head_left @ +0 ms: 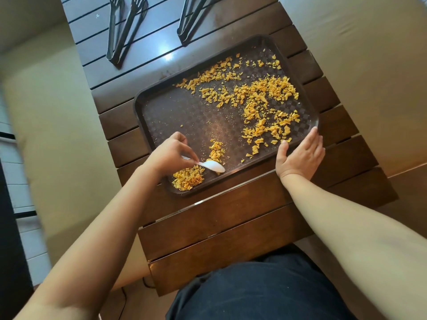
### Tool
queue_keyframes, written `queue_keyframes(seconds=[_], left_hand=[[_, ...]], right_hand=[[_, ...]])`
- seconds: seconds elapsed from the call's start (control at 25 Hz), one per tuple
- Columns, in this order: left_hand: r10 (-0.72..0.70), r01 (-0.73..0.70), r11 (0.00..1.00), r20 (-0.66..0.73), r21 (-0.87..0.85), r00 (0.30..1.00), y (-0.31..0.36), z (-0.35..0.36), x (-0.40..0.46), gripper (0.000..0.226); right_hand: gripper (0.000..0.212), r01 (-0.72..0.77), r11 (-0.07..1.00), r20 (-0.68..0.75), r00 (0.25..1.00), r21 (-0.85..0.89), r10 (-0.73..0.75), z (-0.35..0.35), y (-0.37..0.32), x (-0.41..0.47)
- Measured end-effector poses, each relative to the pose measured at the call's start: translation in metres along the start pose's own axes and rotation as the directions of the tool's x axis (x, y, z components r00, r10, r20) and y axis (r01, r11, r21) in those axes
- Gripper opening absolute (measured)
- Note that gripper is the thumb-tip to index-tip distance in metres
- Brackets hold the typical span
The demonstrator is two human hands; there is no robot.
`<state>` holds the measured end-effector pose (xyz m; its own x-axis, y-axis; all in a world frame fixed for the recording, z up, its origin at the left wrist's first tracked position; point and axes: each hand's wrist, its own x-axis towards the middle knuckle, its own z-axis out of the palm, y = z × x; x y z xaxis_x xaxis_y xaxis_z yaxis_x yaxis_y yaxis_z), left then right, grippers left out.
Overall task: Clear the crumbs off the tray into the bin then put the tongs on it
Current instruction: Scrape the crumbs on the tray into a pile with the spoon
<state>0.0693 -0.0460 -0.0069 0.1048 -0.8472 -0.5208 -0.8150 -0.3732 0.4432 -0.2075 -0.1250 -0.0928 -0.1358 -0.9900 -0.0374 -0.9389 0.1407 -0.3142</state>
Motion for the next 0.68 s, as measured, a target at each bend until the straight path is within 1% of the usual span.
queue_keyframes(seconds=[0.08, 0.16, 0.2, 0.28, 0.44, 0.56, 0.68], left_hand=[[-0.024, 0.022, 0.998, -0.032, -0.065, 0.999, -0.003, -0.005, -0.002, 0.011], [-0.038, 0.02, 0.988, -0.115, -0.151, 0.993, 0.003, -0.003, 0.003, 0.012], [-0.038, 0.012, 0.985, -0.149, -0.172, 0.988, 0.011, 0.001, 0.006, 0.013], [-0.014, -0.017, 0.984, -0.175, -0.175, 0.984, 0.028, 0.014, 0.015, 0.016], [0.044, -0.061, 0.991, -0.136, -0.12, 0.99, 0.045, 0.033, 0.026, 0.014], [0.044, -0.053, 0.995, -0.109, -0.087, 0.993, 0.037, 0.026, 0.02, 0.013], [0.045, -0.045, 0.999, -0.043, 0.007, 0.998, 0.016, 0.008, 0.006, 0.014]], right_hand=[[0.08, -0.003, 1.0, 0.001, 1.0, 0.0, 0.003, 0.0, 0.0, 0.0], [0.08, -0.002, 1.0, 0.001, 1.0, -0.001, 0.002, 0.0, 0.0, 0.0], [0.081, -0.001, 1.0, 0.0, 1.0, 0.0, 0.001, 0.0, 0.0, 0.0], [0.081, -0.002, 1.0, 0.005, 1.0, 0.002, 0.002, 0.0, 0.0, 0.0], [0.08, 0.0, 1.0, -0.001, 1.0, -0.002, 0.0, 0.0, 0.0, 0.0], [0.08, 0.002, 1.0, 0.0, 1.0, -0.002, -0.002, 0.0, 0.001, 0.0], [0.08, 0.002, 1.0, 0.004, 1.0, -0.004, -0.002, 0.001, 0.001, -0.001]])
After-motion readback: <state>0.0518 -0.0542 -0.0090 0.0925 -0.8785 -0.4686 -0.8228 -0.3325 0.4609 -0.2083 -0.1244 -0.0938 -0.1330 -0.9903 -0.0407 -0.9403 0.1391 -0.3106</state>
